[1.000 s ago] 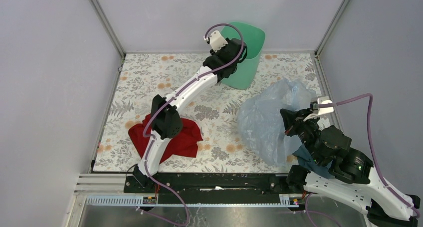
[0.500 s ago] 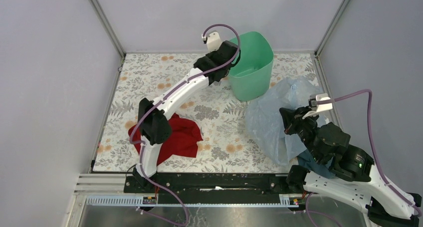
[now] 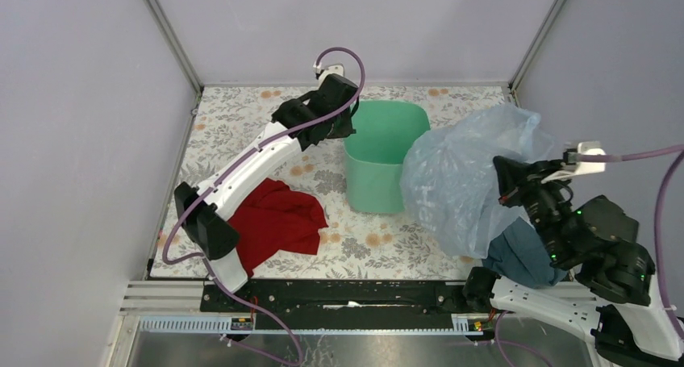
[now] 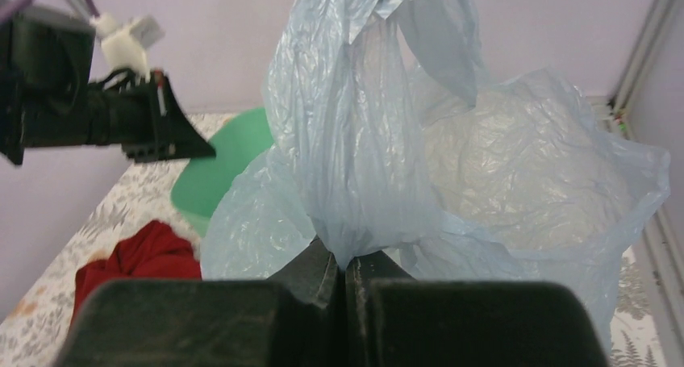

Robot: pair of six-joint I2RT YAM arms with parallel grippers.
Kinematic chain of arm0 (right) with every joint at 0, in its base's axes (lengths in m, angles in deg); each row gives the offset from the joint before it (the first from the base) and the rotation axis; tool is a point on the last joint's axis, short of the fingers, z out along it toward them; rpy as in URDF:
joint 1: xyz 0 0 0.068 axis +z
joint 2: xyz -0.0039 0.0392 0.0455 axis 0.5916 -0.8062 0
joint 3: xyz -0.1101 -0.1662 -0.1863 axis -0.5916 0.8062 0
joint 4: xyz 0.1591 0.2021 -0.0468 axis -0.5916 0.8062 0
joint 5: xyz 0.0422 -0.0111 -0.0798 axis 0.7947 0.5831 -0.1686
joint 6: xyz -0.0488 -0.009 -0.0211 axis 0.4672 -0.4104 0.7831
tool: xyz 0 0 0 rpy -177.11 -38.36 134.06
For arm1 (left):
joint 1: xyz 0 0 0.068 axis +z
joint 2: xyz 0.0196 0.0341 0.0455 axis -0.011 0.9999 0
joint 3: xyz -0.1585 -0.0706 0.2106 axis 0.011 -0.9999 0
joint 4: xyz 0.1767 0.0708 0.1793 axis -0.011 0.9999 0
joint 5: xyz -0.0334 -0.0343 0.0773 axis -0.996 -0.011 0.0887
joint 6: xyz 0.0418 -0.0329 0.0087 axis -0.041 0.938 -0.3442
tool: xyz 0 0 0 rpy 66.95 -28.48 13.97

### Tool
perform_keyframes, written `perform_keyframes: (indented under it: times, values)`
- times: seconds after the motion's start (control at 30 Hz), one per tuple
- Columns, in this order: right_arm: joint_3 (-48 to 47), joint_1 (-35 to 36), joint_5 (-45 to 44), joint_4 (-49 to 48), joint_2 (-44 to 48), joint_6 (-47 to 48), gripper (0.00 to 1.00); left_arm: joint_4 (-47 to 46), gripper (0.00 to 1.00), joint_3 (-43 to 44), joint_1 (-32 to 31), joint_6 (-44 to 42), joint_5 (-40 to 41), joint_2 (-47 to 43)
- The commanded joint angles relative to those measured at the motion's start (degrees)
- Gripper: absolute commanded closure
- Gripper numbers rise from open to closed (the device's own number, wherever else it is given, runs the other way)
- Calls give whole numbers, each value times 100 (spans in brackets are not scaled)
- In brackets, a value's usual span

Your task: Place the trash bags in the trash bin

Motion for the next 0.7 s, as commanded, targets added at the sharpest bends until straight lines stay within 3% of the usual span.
perform_keyframes:
  times: [0.0,0.23,0.37,0.53,0.67]
  values:
    - [-431,26,-636,-117,-194,554,100,-293,100,-265,-17,-187,-999,-474]
    - [-720,26,-662,-515,-515,799,100,-300,100,-274,-12,-407,-1227,-668]
    - [-811,27,-458,-943,-901,977,100,-424,84,-181,-4,-631,-1348,-618]
    - [-1590,26,-144,-821,-1641,991,100,-533,83,-560,22,-779,-1292,-809]
    - [-2270,24,249,-867,-2252,1274,100,-721,63,-1007,96,-848,-1307,-1223]
